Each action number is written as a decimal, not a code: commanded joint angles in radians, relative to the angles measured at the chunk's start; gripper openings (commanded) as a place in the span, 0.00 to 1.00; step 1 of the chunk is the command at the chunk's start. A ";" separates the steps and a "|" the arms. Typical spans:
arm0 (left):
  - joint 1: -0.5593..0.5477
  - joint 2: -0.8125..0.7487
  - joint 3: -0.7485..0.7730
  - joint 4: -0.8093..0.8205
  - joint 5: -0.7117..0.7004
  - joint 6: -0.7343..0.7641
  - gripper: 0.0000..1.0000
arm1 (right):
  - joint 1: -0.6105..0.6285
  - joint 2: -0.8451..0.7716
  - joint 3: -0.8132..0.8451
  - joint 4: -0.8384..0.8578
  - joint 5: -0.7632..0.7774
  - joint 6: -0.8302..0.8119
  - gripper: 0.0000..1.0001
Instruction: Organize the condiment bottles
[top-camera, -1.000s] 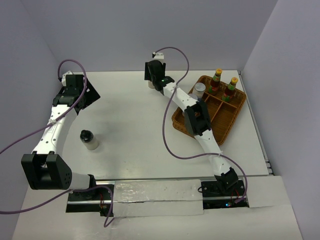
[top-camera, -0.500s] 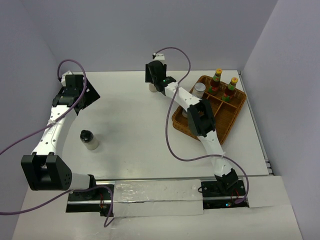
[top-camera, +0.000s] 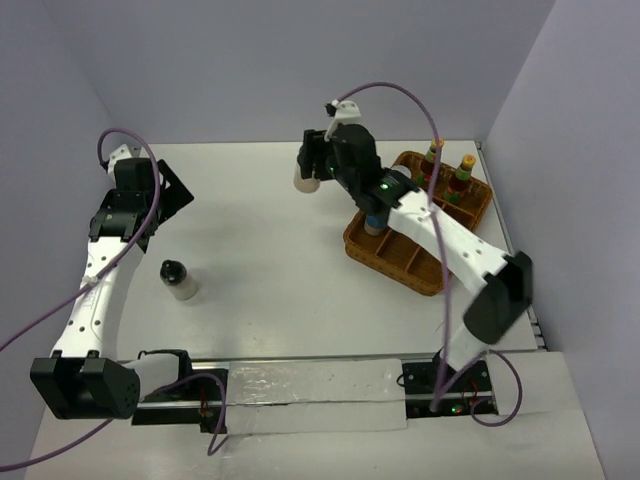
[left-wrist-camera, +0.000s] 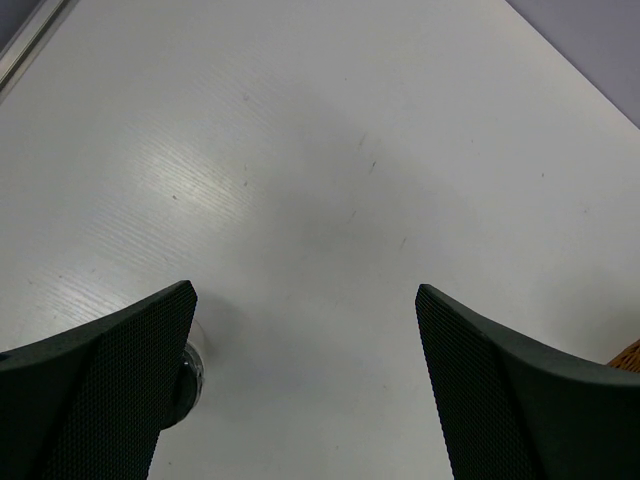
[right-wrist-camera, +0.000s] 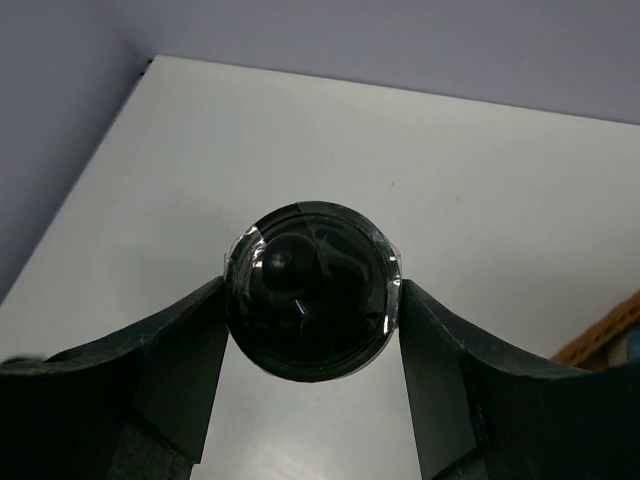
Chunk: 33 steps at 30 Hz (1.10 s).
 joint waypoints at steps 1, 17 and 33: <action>-0.007 -0.044 -0.018 -0.004 0.014 -0.014 1.00 | 0.014 -0.260 -0.186 0.027 -0.007 -0.001 0.43; -0.007 -0.048 -0.021 0.004 0.019 -0.016 1.00 | -0.121 -0.678 -0.635 -0.149 0.383 -0.001 0.44; -0.007 -0.019 -0.012 0.010 0.010 -0.016 0.99 | -0.348 -0.449 -0.687 0.170 0.352 -0.001 0.44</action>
